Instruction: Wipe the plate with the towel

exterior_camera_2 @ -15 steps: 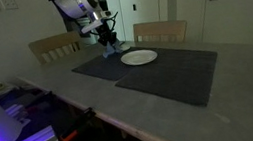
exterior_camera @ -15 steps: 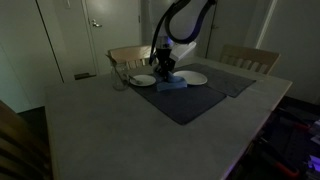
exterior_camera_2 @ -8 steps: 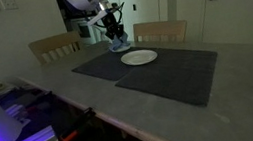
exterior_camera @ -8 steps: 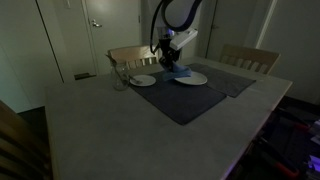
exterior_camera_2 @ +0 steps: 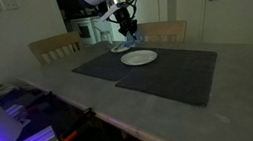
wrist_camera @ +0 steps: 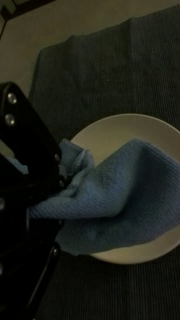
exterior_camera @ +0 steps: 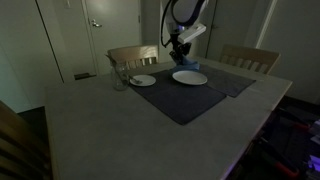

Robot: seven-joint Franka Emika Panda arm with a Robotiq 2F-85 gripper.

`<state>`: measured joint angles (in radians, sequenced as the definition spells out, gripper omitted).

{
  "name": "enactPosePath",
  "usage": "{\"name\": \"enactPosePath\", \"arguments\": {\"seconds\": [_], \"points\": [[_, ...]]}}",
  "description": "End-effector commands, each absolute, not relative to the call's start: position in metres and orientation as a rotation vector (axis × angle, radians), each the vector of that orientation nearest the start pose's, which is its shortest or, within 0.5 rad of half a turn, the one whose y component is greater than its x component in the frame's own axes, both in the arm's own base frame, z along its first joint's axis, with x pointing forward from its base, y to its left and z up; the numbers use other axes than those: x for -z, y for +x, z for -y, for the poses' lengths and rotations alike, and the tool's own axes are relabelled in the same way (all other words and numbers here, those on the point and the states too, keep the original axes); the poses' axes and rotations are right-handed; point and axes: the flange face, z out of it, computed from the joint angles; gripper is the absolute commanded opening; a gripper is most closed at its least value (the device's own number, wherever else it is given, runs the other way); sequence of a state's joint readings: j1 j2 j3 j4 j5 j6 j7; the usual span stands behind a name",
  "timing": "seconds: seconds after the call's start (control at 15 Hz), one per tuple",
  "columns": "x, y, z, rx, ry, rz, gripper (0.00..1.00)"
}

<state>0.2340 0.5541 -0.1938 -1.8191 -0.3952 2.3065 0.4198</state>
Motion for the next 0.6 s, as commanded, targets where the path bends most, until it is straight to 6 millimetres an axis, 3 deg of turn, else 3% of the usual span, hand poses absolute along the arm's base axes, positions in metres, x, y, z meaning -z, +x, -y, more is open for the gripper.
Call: {"name": "enactPosePath", "arguments": {"seconds": [0.0,0.53], "points": [[-0.241,0.635,0.008,0.027,-3.499,-0.310,0.04],[-0.220,0.599,0.060,0.015,-3.542,-0.493,0.04]]}}
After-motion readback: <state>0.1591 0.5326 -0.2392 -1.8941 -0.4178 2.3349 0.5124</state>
